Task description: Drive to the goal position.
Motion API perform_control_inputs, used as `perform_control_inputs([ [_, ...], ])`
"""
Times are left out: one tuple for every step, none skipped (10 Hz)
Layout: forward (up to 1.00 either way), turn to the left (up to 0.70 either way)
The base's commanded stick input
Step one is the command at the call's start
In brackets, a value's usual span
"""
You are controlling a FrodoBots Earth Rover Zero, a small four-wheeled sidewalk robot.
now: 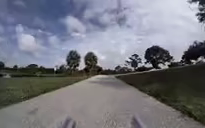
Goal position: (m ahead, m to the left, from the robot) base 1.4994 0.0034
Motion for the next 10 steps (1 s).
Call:
perform_control_inputs([
  [0.69, 0.03],
  [0.69, 0.03],
  [0.69, 0.03],
  [0.69, 0.03],
  [0.69, 0.03],
  [0.69, 0.03],
  [0.69, 0.03],
  [0.69, 0.03],
  [0.69, 0.03],
  [0.69, 0.03],
])
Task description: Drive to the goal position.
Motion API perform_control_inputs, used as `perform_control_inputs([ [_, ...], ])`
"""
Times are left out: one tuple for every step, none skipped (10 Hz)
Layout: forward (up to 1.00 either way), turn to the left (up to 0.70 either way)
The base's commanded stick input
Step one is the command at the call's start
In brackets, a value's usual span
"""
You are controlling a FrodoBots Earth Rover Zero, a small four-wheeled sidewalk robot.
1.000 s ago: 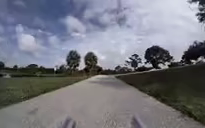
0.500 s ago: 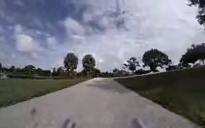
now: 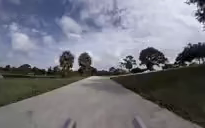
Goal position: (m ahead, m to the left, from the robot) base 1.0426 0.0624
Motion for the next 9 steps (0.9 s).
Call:
perform_control_inputs([
  [0.69, 0.03],
  [0.69, 0.03],
  [0.69, 0.03],
  [0.69, 0.03],
  [0.69, 0.03],
  [0.69, 0.03],
  [0.69, 0.03],
  [0.69, 0.03],
  [0.69, 0.03],
])
